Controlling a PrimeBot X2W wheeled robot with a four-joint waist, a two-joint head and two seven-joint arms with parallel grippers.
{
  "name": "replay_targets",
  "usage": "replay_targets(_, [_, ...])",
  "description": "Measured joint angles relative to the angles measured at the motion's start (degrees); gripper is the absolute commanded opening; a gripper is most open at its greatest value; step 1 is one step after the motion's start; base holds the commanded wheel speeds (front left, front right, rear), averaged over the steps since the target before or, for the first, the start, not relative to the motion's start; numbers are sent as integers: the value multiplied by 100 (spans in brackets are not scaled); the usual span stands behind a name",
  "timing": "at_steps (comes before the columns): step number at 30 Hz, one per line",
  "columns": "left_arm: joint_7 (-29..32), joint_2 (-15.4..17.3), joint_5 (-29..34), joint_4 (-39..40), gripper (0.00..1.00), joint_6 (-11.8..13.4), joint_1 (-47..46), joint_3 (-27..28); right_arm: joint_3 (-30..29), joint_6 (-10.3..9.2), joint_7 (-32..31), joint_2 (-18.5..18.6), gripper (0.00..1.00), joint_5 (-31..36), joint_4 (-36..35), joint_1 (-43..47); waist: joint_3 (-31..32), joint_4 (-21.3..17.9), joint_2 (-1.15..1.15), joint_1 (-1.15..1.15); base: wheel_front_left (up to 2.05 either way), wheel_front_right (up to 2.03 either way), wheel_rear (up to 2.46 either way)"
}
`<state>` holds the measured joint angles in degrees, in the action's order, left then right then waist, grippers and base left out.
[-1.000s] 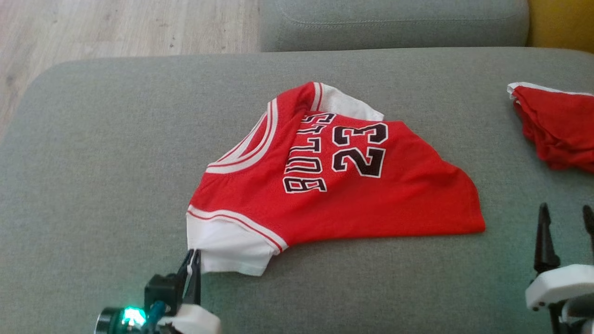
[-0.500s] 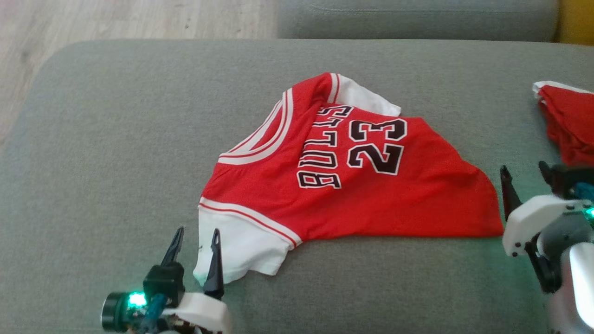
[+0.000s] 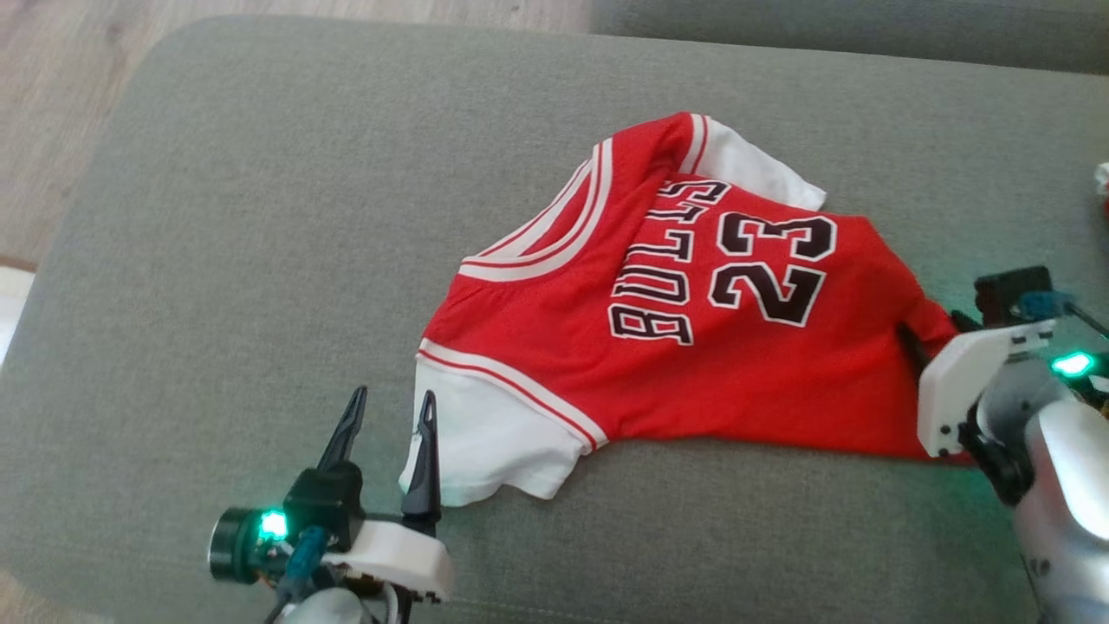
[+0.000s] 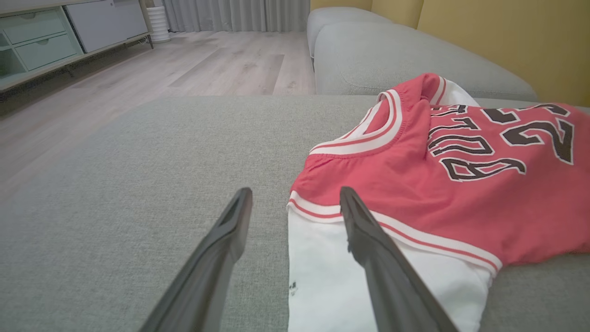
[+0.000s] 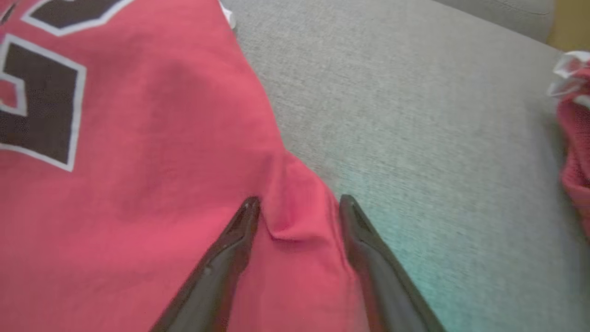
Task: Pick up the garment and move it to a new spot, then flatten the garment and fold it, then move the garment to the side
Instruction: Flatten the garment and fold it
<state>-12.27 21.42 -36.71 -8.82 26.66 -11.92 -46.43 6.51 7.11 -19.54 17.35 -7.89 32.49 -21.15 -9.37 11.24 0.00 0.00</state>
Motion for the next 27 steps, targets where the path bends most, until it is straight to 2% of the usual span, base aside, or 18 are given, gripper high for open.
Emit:
replay_targets(1, [0, -15, 7, 3, 100, 0, -29, -2, 99, 0, -52, 18, 0, -87, 78, -77, -19, 30, 0, 0, 0, 0, 0])
replay_targets(6, [-43, -36, 33, 10, 100, -1, -82, -5, 427, 0, -113, 210, 0, -345, 403, -427, -107, 151, 0, 0, 0, 0, 0])
replay_targets(12, [-51, -60, 43, 9, 100, -3, -92, -4, 234, 0, 264, 318, 0, -153, 1053, -1270, -208, 209, 0, 0, 0, 0, 0])
replay_targets(13, [-56, -70, 48, 9, 100, -24, -101, -4, 171, 0, 341, 302, 14, -111, 1150, -1370, -212, 207, 0, 0, 0, 0, 0])
replay_targets(14, [-91, -83, 48, 9, 100, -53, -118, -4, 99, 0, 428, 285, 52, -56, 1248, -1454, -214, 204, 0, 0, 0, 0, 0])
replay_targets(15, [-93, -101, 48, 7, 100, -74, -140, -4, 47, 0, 526, 267, 100, -4, 1330, -1515, -211, 201, 0, 0, 0, 0, 0])
replay_targets(21, [-125, -215, 48, -9, 100, -153, -235, -2, -96, 0, 1337, 12, 100, 222, 1593, -1590, -94, 105, 0, 0, 0, 0, 0])
replay_targets(27, [-151, -218, 47, -30, 100, -233, -197, 2, -310, 0, 2195, -162, 100, 278, 1380, -1459, 191, -76, 0, -1, 0, 0, 0])
